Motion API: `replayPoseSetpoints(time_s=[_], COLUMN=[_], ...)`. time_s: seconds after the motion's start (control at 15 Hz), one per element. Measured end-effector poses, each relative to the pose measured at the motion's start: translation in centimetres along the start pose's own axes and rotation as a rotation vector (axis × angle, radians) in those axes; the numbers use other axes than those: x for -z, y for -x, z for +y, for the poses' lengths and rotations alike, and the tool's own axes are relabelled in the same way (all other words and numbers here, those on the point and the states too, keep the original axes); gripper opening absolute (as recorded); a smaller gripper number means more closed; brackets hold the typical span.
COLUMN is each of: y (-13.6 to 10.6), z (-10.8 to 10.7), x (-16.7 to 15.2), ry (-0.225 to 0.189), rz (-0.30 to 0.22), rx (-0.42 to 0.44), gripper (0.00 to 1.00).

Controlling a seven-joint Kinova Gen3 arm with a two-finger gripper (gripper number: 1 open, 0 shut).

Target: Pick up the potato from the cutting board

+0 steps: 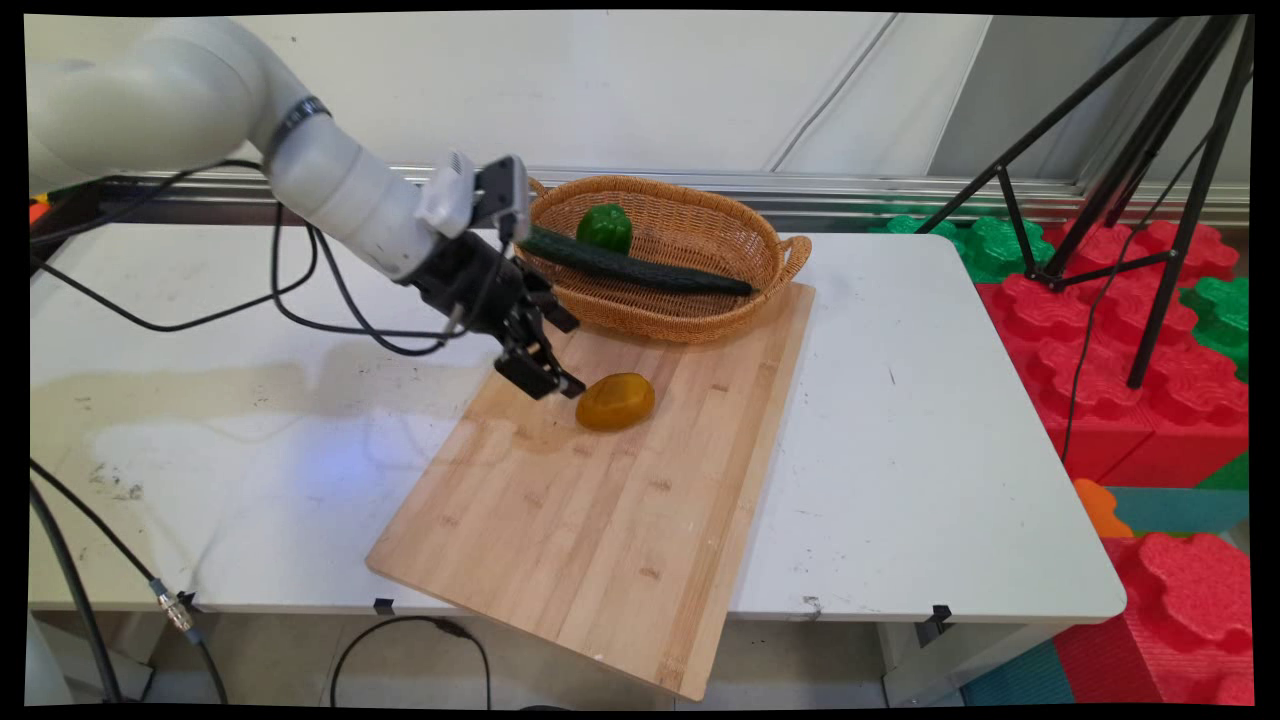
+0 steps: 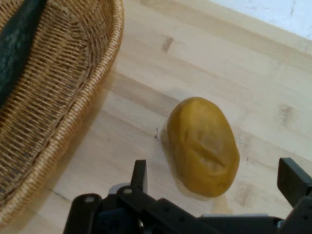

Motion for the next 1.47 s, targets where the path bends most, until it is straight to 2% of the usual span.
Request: replayPoseSetpoints(time_s=[0.73,1.33,1.4,1.47], y=[-0.6,-1.2,-1.3,-1.4], z=[0.5,0.6,0.6,0.6], x=[-6.2,-9.0,-9.2,-9.3], ry=[-0.009,-0.018,-0.017,-0.017], rz=[-0.064,-0.053,-0.05,-0.048], rx=[0.032,0.04,0.039,0.038], gripper=[1.0,1.0,0.0,0.0])
